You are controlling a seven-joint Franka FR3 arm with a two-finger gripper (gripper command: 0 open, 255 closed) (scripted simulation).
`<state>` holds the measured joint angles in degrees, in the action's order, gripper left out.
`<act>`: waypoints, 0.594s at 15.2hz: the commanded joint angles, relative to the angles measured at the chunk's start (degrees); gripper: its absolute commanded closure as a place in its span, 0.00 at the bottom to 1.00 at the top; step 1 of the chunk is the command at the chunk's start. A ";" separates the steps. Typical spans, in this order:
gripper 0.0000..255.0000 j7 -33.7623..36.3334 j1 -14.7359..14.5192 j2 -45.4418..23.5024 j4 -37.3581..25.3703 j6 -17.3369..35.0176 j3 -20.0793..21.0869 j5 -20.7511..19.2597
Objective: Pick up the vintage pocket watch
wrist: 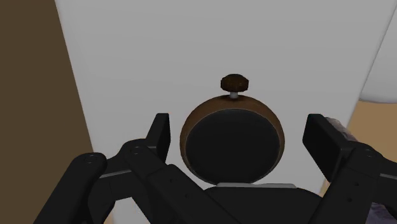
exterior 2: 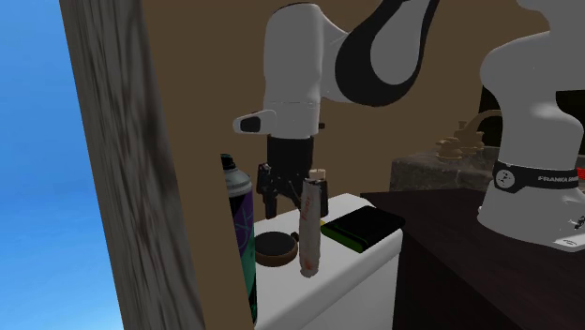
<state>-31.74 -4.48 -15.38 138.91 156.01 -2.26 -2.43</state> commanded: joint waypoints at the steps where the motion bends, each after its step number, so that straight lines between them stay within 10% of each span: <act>1: 0.00 -0.03 0.02 -1.76 -0.40 1.40 0.04 0.03; 5: 0.00 0.02 0.04 -3.85 -0.69 3.20 0.05 0.04; 6: 1.00 0.03 0.03 -3.81 -0.73 3.11 0.06 0.04; 9: 1.00 0.03 0.03 -3.86 -0.80 3.10 0.06 0.05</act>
<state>-31.72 -4.43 -19.11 138.17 159.02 -2.23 -2.39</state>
